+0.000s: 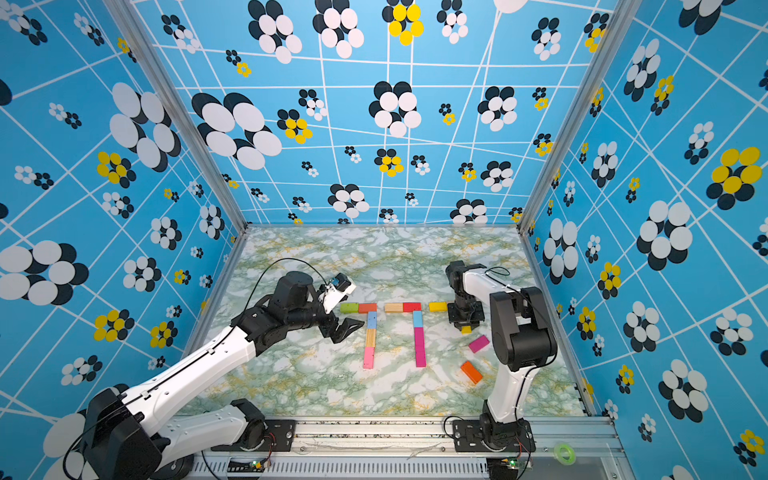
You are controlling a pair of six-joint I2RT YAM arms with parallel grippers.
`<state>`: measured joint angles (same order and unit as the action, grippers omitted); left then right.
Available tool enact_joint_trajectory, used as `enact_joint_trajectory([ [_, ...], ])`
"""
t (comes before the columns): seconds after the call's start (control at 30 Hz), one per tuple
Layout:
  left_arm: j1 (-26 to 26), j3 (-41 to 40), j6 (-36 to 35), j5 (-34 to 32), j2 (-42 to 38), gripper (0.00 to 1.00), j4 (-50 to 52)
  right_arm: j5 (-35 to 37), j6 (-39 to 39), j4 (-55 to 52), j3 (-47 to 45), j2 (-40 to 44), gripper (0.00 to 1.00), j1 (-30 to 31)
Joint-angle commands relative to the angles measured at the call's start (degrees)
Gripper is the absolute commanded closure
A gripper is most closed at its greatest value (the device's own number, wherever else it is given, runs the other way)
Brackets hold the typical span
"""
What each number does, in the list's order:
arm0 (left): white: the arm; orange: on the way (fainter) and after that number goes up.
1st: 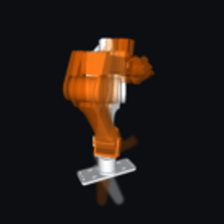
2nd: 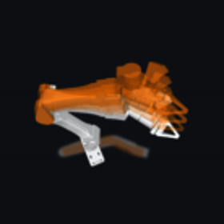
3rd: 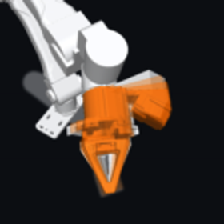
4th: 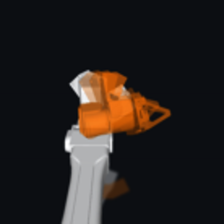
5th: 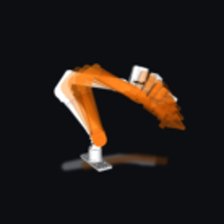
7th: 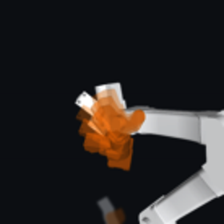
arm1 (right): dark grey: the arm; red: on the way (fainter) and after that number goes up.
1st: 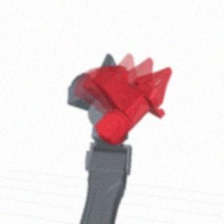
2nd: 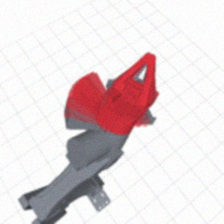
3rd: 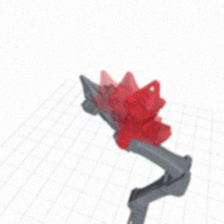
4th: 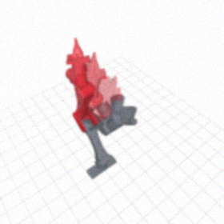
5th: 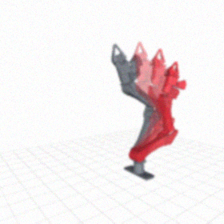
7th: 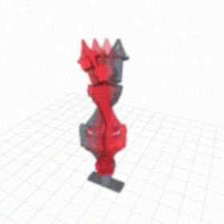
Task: Assemble the number 7 with building blocks
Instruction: Place the building block at the center of the board.
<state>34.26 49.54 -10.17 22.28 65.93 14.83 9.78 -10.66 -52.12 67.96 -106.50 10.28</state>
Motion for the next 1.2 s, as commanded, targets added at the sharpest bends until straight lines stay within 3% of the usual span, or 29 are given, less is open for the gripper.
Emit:
enact_joint_trajectory([
  [0.0,0.46,-0.58,-0.97,0.66,0.23,0.01,-0.42,-0.36,0.92,0.38,1.36,-2.02,0.69,-0.88],
  [0.57,0.46,-0.22,-1.17,0.04,1.91,0.01,-0.04,-7.88,1.68,2.62,2.26,-3.54,0.69,-2.20],
  [1.07,0.45,-0.28,-1.13,-0.05,1.48,0.01,0.11,-5.84,1.34,1.92,2.66,-3.89,0.68,-2.48],
  [1.17,0.46,-0.30,-1.16,-0.05,1.48,0.01,0.11,-5.45,1.26,1.84,2.92,-4.06,0.61,-2.59],
])
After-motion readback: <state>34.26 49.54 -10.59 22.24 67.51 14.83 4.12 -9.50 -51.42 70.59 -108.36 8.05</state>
